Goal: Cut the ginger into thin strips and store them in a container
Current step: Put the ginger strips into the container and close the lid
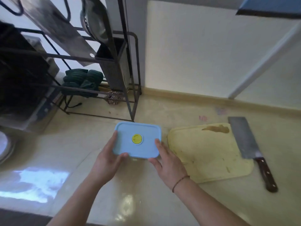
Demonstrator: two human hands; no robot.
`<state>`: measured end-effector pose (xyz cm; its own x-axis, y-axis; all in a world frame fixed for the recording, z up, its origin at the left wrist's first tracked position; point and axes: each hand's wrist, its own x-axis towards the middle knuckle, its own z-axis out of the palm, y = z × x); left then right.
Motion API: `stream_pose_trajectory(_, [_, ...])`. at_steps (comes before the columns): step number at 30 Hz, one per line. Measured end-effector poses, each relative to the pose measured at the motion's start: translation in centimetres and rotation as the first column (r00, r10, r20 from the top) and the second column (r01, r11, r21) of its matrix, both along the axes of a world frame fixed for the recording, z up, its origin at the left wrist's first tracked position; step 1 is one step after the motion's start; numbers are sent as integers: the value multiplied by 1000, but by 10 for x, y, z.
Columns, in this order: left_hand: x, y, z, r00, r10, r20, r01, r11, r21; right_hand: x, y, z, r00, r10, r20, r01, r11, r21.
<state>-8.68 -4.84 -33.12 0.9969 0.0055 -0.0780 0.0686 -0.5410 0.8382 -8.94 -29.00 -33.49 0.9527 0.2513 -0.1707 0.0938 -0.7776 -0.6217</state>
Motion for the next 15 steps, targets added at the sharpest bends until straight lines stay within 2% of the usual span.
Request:
stream_pose_trajectory(2, [-8,-6,0,992,89,90,-91,996,19,0,-9,11,999,31,-33,-31,1000,-1])
stream_pose_trajectory(4, [-19,-20,4,955,203,216,-232,965,119,-5,-31,20,995,-14,102,14,1000,9])
stream_pose_trajectory(5, [-25,-29,6,930,208,302,-265,951,160,-12,-50,19,980,-64,189,63,998,12])
stream_pose_trajectory(7, [-37,-54,11,869,86,488,-214,954,213,-27,-102,16,928,-220,299,236,972,-17])
stream_pose_trajectory(9, [-45,-84,12,801,-116,587,-55,963,266,-44,-166,9,851,-396,344,450,888,-94])
stream_pose_trajectory(12, [-48,-137,4,767,-341,544,168,924,343,-62,-260,-6,766,-538,351,631,735,-249])
stream_pose_trajectory(15, [-47,-191,-9,872,-310,380,174,920,351,-70,-308,-18,711,-668,222,702,651,-288])
